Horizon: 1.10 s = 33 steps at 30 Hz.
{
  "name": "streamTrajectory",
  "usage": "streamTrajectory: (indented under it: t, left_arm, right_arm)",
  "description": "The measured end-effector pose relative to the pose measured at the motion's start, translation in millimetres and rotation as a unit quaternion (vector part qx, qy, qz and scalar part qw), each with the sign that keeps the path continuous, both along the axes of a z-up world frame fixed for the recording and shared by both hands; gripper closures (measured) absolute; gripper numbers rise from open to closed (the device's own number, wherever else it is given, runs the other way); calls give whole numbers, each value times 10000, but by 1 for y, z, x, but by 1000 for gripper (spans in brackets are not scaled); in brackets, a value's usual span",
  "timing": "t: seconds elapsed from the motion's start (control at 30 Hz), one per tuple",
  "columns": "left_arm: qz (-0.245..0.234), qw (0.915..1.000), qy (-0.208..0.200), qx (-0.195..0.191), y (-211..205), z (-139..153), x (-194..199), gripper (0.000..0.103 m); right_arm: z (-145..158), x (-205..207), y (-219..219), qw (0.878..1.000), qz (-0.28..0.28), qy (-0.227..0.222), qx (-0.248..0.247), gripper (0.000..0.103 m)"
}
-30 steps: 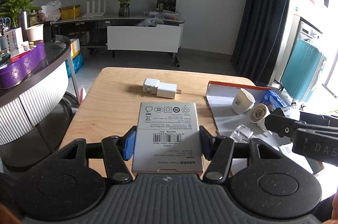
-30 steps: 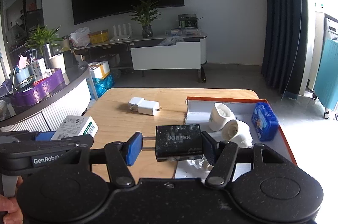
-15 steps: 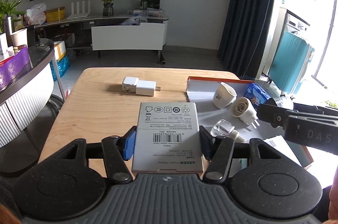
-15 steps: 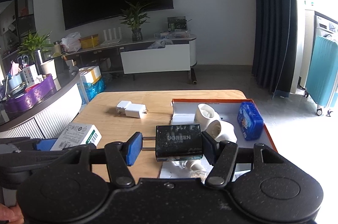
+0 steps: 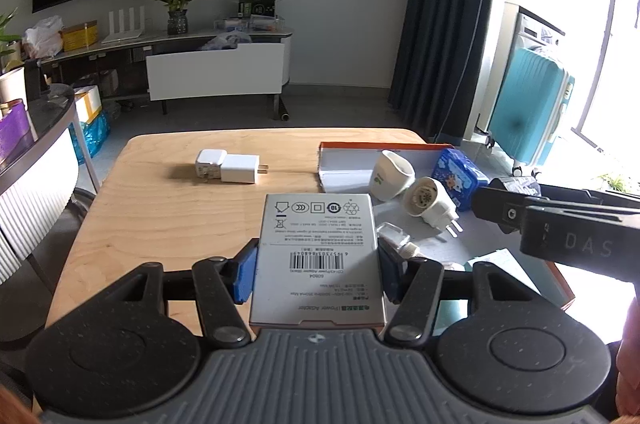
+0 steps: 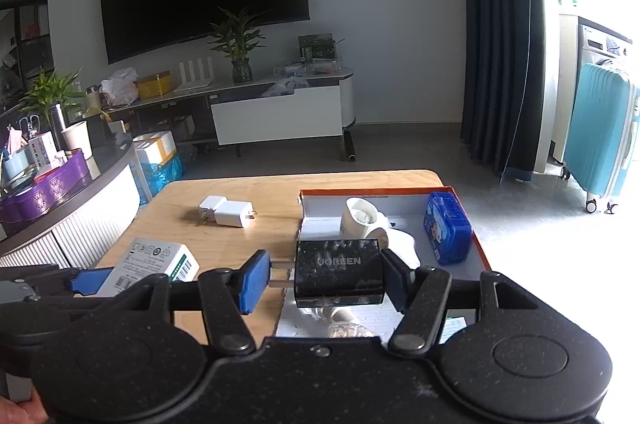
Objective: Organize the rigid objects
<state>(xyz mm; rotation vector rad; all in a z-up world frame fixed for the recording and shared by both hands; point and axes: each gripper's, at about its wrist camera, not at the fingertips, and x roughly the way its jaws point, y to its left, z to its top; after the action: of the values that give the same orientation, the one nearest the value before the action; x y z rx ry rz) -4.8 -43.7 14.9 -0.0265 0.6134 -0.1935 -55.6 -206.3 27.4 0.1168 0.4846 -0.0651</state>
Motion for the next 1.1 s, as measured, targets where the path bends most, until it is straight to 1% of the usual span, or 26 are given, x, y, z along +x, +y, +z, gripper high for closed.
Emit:
streamTrajectory:
  t: [0.67,1.1]
  left_arm:
    - [-501,9987,65,66,-34,-4,14,44]
    - [-717,9972,162,103,-55,-9,28,44]
  right_arm:
    - [-6,-3,-43,9988,-476,45,84,31]
    - [-8,8,-60,9979,-625,138,110,30]
